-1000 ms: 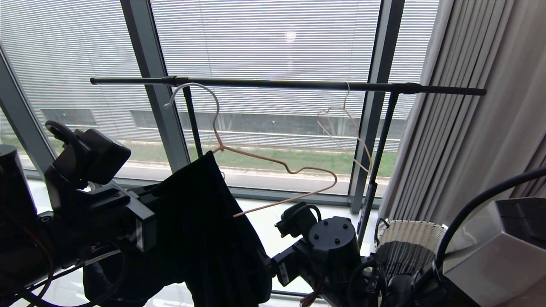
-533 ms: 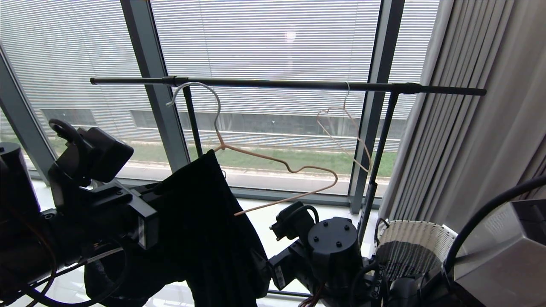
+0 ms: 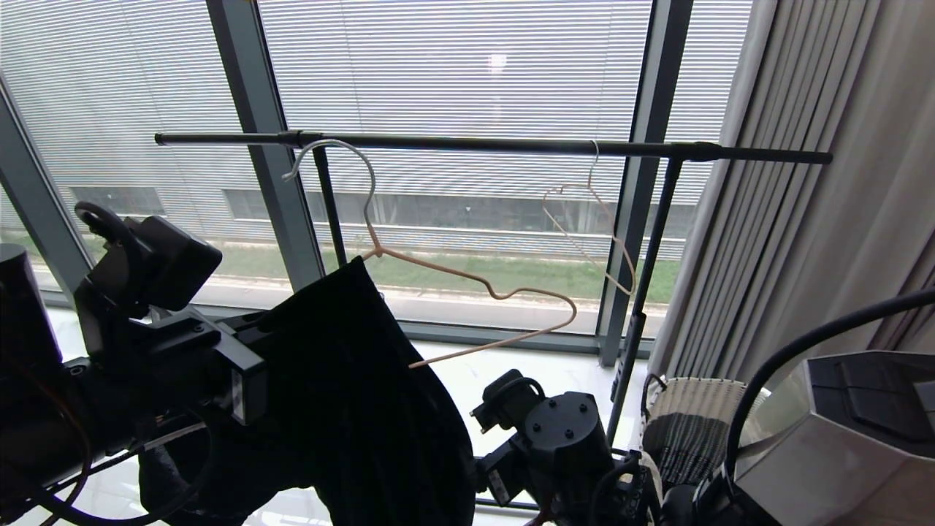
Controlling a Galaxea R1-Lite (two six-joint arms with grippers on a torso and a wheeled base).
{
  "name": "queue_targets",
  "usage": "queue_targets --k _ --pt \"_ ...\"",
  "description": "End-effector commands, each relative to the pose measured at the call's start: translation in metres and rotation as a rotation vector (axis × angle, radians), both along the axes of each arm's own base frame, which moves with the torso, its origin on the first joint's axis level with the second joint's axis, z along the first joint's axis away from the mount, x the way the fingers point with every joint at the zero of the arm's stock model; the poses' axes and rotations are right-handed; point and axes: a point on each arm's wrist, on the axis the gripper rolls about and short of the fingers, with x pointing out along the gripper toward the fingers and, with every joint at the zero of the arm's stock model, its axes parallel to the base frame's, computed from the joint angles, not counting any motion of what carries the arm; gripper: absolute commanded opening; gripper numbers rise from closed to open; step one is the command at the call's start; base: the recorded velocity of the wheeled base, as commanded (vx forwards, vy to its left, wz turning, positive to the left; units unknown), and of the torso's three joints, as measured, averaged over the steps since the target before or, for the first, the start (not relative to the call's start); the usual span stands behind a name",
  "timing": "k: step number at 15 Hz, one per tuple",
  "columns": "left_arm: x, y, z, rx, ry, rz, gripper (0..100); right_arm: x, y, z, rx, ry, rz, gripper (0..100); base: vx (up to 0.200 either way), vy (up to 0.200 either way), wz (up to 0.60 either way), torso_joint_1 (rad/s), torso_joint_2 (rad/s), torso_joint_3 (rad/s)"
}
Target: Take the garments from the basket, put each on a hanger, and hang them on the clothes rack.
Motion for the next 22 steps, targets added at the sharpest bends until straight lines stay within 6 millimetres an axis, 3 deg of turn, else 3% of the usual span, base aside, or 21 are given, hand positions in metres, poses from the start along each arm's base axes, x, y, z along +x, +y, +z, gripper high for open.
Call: queue_targets --k 1,3,5,7,11,14,22 --pt "-0.001 0.002 -0.002 0.010 0.003 0.025 0 0.020 -0.019 -0.003 -0.032 -0.014 -0.117 100 0.000 0.000 0.00 0.000 0.00 0.000" --pt "-0.001 0.002 -0.003 0.016 0.003 0.029 0 0.032 -0.029 0.003 -0.033 -0.030 -0.165 100 0.000 0.000 0.00 0.000 0.00 0.000" --pt "-0.003 0.002 -0.004 0.016 0.002 0.029 0 0.059 -0.054 0.018 -0.045 -0.076 -0.250 100 0.000 0.000 0.00 0.000 0.00 0.000" --pt "-0.003 0.003 -0.003 0.012 -0.008 0.029 0 0.062 -0.059 0.030 -0.028 -0.102 -0.254 100 0.000 0.000 0.00 0.000 0.00 0.000" --pt "0.000 0.001 -0.001 0.001 -0.035 0.031 0 0.008 -0.015 0.034 0.104 -0.039 -0.095 100 0.000 0.000 0.00 0.000 0.00 0.000" --pt "0.000 0.002 -0.001 0.000 -0.039 0.031 0 -0.021 0.004 0.037 0.149 -0.015 -0.007 100 0.000 0.000 0.00 0.000 0.00 0.000" --pt "0.000 0.001 -0.001 0.000 -0.039 0.029 0 -0.036 0.022 0.047 0.201 -0.015 0.072 100 0.000 0.000 0.00 0.000 0.00 0.000"
